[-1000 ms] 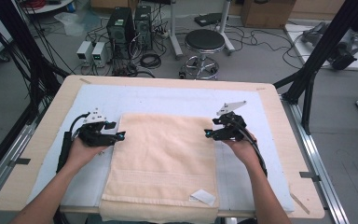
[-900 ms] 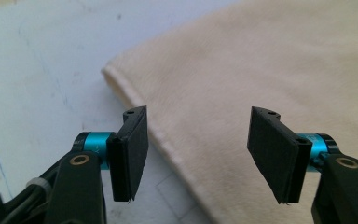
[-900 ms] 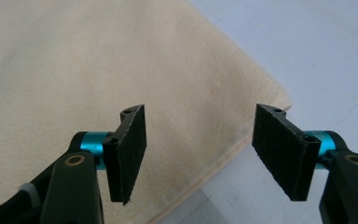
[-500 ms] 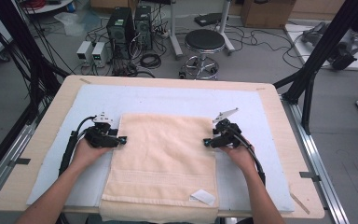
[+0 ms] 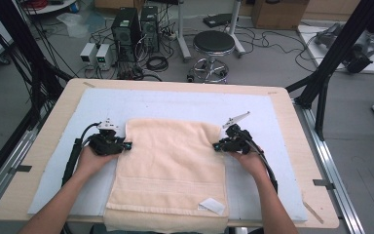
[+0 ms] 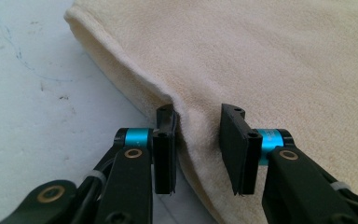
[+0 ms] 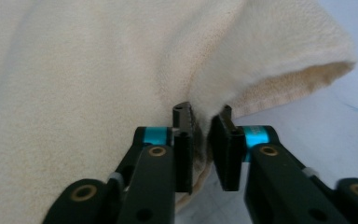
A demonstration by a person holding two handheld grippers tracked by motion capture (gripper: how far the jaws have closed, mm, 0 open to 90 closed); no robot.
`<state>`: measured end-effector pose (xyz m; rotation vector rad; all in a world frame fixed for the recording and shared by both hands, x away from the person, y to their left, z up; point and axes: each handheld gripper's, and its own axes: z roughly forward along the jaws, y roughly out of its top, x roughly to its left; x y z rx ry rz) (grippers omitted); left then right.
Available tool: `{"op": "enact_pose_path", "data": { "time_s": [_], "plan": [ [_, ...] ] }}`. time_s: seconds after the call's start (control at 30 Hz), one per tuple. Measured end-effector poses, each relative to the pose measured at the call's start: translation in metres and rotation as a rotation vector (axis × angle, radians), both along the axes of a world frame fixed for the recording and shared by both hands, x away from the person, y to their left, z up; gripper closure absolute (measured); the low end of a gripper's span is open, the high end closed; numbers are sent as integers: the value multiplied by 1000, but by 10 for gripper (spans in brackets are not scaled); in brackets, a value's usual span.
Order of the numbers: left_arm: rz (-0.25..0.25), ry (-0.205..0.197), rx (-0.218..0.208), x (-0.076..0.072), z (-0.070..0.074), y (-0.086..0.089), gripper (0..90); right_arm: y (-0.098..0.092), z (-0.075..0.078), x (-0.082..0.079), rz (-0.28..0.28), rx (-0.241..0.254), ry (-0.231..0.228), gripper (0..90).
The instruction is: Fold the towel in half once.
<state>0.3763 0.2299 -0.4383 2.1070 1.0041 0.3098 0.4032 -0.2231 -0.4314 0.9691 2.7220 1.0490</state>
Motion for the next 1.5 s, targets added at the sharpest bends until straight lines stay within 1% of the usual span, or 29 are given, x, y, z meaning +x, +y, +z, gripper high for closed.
{"op": "enact_pose_path", "data": {
  "time_s": [0.03, 0.1, 0.13, 0.27, 0.33, 0.4, 0.43, 0.5, 0.57, 0.67, 0.77, 0.8, 0.87, 0.9, 0.93, 0.97, 1.0, 1.03, 1.07, 1.1, 1.13, 1.17, 1.27, 1.33, 1.37, 1.4, 1.43, 1.47, 1.5],
  "plan": [
    [-4, 3, -4, 0, 0, 0, 691, 0, 0, 1, 5, 3, 3, 810],
    [-19, 16, -15, 0, 0, -1, 777, -2, 0, 2, 8, 14, 13, 819],
    [-18, 7, -11, -1, 0, -3, 807, -2, 0, 2, 10, 15, 15, 823],
    [-17, -10, 17, -1, 3, -4, 833, -1, 3, 3, 15, -1, 6, 832],
    [-8, -14, 12, -1, 3, -3, 840, -3, 5, 5, 11, 5, 0, 836],
    [-1, -14, 2, 1, 4, -2, 843, -4, 9, 8, 5, -5, -7, 836],
    [1, -21, 9, 2, 5, -3, 845, -3, 11, 9, 4, -9, -15, 836],
    [10, -29, 21, 5, 6, -4, 847, 1, 15, 12, -1, -41, -24, 836],
    [28, -36, 33, 11, 7, -6, 847, 6, 16, 17, 1, -78, -39, 837],
    [60, -49, 48, 22, 11, -9, 847, 8, 19, 28, -24, -91, -52, 837],
    [96, -59, 56, 37, 17, -14, 847, 7, 28, 43, -72, -78, -84, 837],
    [104, -65, 68, 43, 20, -15, 847, 7, 31, 47, -87, -77, -93, 837],
    [128, -67, 62, 54, 28, -18, 847, 6, 37, 59, -104, -75, -94, 837],
    [131, -78, 61, 59, 31, -19, 847, 6, 39, 63, -118, -74, -95, 837],
    [131, -77, 62, 63, 35, -20, 847, 5, 40, 68, -133, -73, -78, 836],
    [132, -75, 72, 68, 37, -21, 847, 4, 41, 72, -139, -76, -81, 834],
    [134, -65, 80, 71, 37, -22, 845, 3, 40, 75, -137, -66, -99, 818],
    [135, -45, 88, 74, 35, -23, 844, 1, 37, 76, -150, -58, -88, 769],
    [136, -31, 88, 76, 31, -23, 836, 1, 33, 77, -168, -71, -71, 699],
    [135, -18, 108, 76, 28, -21, 812, 0, 30, 78, -173, -88, -59, 656],
    [143, -16, 121, 76, 26, -20, 751, -2, 28, 77, -185, -104, -51, 617],
    [144, -12, 111, 74, 24, -17, 691, -5, 27, 75, -194, -101, -57, 599],
    [154, -19, 81, 67, 24, -7, 596, -12, 31, 64, -191, -53, -88, 564],
    [156, -19, 52, 60, 25, -1, 560, -13, 34, 54, -170, -43, -103, 544],
    [143, -19, 44, 55, 27, 1, 546, -13, 37, 49, -156, -38, -117, 537],
    [126, -10, 37, 52, 28, 2, 538, -12, 39, 43, -142, -17, -122, 536],
    [109, -26, 20, 46, 30, 2, 521, -11, 41, 36, -124, -8, -138, 534],
    [92, -49, 19, 40, 32, 3, 513, -10, 43, 30, -107, 0, -154, 530],
    [80, -55, 9, 34, 34, 4, 513, -9, 44, 23, -94, -1, -161, 527]
  ]
}}
